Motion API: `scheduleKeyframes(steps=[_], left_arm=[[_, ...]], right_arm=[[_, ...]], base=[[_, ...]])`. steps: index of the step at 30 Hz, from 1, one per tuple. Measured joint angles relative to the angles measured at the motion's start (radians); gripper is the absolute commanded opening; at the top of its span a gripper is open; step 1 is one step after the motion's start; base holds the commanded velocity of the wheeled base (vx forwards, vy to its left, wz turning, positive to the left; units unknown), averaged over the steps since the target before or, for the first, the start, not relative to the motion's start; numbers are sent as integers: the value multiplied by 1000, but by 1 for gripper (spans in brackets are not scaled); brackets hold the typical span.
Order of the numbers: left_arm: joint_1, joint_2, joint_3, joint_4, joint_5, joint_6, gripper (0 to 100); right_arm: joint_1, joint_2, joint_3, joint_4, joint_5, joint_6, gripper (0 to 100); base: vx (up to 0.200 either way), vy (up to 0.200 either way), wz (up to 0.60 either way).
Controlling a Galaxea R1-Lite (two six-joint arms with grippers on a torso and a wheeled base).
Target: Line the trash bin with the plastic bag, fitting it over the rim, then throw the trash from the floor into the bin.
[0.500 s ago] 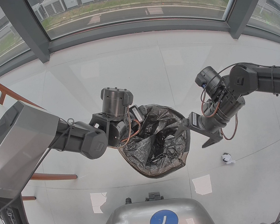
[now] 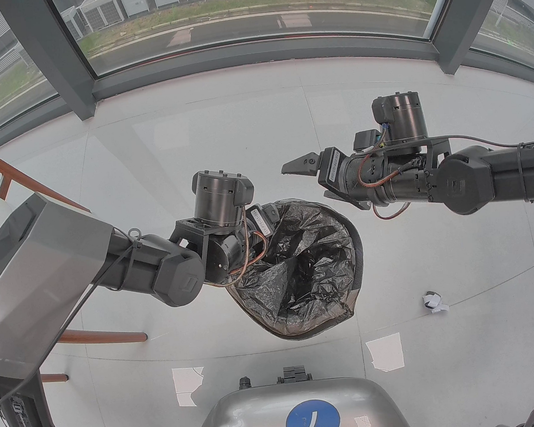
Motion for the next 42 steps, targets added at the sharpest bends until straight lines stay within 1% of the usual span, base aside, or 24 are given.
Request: scheduleKeyframes(steps=[2,4,7,9,11,13,16,19,37,42], left_arm=[[0,-1,2,0,0,-2,100],[0,-1,4,0,0,-3,100],[0,-1,6,0,0,-3,100],[0,-1,6,0,0,-4,100],[0,-1,6,0,0,-4,100],[0,-1,6,0,0,-4,100],[0,-1,4,0,-1,-4,100],[1,-1,4,0,-1,-4,100],[11,2,1,0,-2,-1,100],[21,4,-5,-39,-2,4,100]], right_arm=[[6,-4,42,-26,2,-36,100],[7,-7,85,-72,4,-108,100],[3,-9,144,-164,8,-193,100],[-3,-9,178,-267,11,-235,100],[-7,-5,198,-324,14,-254,100],[-11,1,212,-359,17,-255,100],[-16,11,226,-364,19,-220,100],[-16,19,233,-365,19,-213,100],[-23,107,227,-383,22,-208,100],[-35,120,211,-382,22,-208,100]], base=[[0,0,0],[0,0,0],[0,0,0],[0,0,0],[0,0,0],[0,0,0],[0,0,0],[0,0,0],[0,0,0],[0,0,0]])
